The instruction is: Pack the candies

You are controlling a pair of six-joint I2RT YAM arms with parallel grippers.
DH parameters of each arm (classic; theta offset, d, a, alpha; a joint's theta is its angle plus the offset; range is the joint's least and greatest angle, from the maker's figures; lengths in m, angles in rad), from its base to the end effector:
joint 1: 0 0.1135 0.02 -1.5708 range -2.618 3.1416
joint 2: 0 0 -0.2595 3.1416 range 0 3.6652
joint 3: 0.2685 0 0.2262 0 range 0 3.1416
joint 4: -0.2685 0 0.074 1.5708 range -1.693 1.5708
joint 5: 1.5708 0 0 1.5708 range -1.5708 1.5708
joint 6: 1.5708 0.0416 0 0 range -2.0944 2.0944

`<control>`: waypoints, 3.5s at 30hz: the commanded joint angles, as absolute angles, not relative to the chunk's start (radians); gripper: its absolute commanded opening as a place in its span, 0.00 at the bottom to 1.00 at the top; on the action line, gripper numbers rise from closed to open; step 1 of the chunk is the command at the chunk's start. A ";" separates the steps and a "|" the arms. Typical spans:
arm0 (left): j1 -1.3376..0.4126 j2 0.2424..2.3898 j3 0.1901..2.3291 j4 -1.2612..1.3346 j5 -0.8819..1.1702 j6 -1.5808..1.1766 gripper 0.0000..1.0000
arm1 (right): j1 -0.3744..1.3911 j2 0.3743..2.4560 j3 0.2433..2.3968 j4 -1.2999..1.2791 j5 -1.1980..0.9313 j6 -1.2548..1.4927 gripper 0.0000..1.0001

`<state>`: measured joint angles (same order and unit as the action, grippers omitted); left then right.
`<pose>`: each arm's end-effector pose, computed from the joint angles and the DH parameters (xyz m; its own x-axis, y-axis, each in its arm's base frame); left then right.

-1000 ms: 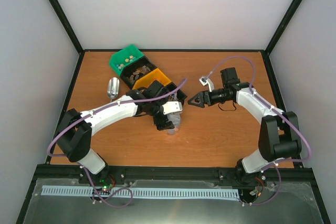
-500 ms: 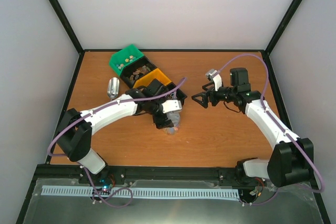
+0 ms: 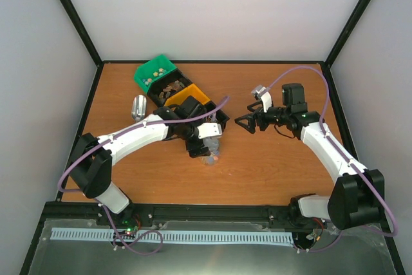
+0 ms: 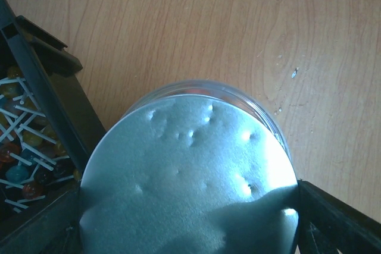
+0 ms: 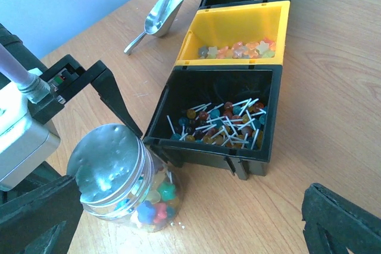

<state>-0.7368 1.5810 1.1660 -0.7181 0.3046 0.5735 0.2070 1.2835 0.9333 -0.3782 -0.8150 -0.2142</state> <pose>0.2098 -0.2072 0.2370 -0.1646 0.8482 -0.5034 0.9815 0.1915 0.0018 0.2369 0.0807 0.2757 -0.4936 -0.2526 -0.8322 -0.7955 0.5178 0.3147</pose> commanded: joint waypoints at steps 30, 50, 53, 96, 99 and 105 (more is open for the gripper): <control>-0.776 1.547 1.181 -0.736 0.298 0.619 0.82 | 0.199 1.313 0.929 -0.391 -0.842 -0.229 1.00; -0.799 1.503 1.105 -0.673 0.280 0.675 0.83 | 0.199 1.323 0.924 -0.388 -0.847 -0.207 1.00; -0.804 1.514 1.096 -0.654 0.257 0.665 0.83 | 0.199 1.324 0.924 -0.387 -0.846 -0.204 1.00; -0.770 1.618 1.173 -0.818 0.296 0.636 0.85 | 0.235 1.250 0.691 -0.146 -0.864 -0.260 1.00; -0.770 1.620 1.167 -0.807 0.283 0.635 0.85 | 0.276 1.177 0.569 0.021 -0.802 -0.284 1.00; -0.757 1.646 1.183 -0.801 0.281 0.623 0.85 | 0.389 1.171 0.523 0.074 -0.763 -0.340 1.00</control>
<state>-0.7731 1.6062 1.1831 -0.7124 0.2935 0.6399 0.3302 1.1709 0.5198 -0.0422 -0.8066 -0.2939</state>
